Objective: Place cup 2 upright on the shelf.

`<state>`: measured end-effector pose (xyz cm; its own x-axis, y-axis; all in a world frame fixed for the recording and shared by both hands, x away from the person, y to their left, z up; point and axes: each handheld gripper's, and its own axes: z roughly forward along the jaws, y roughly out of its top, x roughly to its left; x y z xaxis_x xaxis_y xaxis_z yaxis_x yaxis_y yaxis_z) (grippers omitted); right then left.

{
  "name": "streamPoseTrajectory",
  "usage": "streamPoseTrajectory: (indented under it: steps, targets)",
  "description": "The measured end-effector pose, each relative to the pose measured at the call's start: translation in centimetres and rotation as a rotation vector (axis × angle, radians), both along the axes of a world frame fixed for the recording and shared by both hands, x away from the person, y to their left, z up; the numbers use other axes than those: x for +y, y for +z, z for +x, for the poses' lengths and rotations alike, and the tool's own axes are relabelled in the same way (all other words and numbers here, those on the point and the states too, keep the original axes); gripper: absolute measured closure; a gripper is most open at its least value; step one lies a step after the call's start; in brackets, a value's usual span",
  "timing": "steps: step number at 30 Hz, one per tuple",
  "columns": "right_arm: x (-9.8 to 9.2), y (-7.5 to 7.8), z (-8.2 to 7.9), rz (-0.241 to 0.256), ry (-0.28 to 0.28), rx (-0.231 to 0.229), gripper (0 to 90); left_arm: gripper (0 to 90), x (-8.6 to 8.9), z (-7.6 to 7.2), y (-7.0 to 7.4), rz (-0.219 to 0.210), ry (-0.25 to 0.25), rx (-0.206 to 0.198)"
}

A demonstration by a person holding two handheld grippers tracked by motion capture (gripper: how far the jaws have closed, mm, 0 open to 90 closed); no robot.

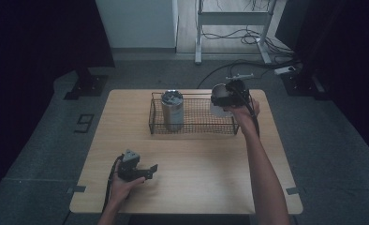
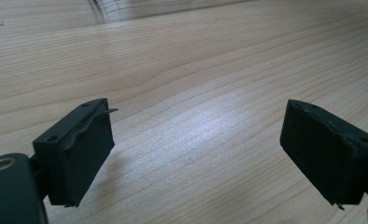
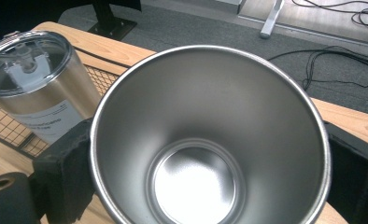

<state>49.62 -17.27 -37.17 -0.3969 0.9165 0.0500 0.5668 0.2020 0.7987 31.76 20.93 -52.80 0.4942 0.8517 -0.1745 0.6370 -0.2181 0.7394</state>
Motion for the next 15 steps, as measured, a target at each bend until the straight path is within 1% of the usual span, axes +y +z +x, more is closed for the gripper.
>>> streamPoseTrajectory:
  steps: [5, 12, 15]
  targets:
    - [0.0, -0.2, 0.6, 0.010, -0.003, 0.000, 6.2, 9.7, 0.0, 0.0, -0.1, 0.003, -0.003, 0.005]
    - [0.3, -0.5, 1.5, 0.009, -0.002, 0.000, 6.2, 9.7, 0.0, 0.0, -0.1, 0.002, -0.003, 0.002]
    - [0.5, -0.7, 1.9, 0.004, 0.004, 0.008, 6.2, 9.7, 0.0, 0.0, -0.1, 0.001, -0.002, 0.000]
